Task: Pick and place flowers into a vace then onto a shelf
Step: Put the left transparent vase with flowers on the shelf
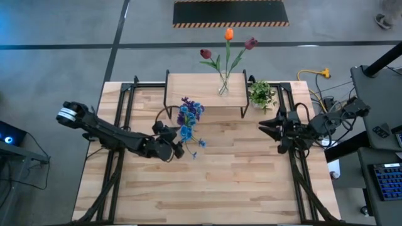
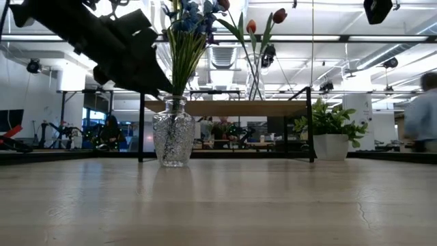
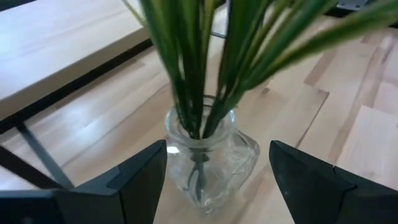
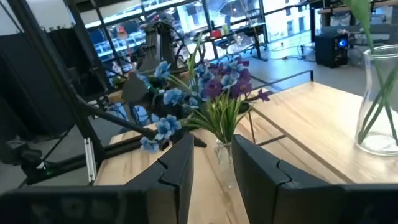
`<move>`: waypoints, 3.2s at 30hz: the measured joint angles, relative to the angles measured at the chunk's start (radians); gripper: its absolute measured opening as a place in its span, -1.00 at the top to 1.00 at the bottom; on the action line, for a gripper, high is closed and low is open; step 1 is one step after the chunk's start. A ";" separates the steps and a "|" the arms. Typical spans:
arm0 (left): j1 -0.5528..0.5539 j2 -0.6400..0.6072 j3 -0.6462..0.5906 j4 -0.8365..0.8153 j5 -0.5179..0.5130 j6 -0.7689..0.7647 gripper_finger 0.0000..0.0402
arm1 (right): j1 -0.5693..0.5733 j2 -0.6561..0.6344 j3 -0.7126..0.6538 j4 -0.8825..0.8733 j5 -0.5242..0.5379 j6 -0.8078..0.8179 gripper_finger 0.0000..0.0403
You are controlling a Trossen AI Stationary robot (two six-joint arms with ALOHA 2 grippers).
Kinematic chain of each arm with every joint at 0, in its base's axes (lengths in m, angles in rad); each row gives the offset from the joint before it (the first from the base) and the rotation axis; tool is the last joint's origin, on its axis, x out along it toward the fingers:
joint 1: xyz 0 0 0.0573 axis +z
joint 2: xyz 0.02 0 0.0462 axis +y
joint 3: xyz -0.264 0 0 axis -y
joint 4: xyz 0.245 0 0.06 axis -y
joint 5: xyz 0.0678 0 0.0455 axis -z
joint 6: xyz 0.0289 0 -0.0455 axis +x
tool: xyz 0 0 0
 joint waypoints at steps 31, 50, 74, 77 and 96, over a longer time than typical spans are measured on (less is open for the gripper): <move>0.020 0.136 -0.011 0.129 -0.062 -0.010 -0.33 | -0.029 0.001 0.004 0.009 0.001 -0.003 0.58; 0.056 0.132 -0.012 0.154 -0.095 -0.009 -0.33 | -0.028 0.001 0.004 0.009 0.000 0.001 0.62; 0.085 0.209 -0.006 0.307 -0.019 0.097 -0.33 | -0.029 0.001 0.001 -0.002 0.000 -0.001 0.61; 0.086 0.208 -0.009 0.306 -0.022 0.097 -0.33 | -0.029 0.001 0.001 -0.003 0.001 0.000 0.63; 0.086 0.206 -0.009 0.305 -0.059 0.097 -0.18 | -0.029 0.001 0.001 -0.016 0.002 0.000 0.65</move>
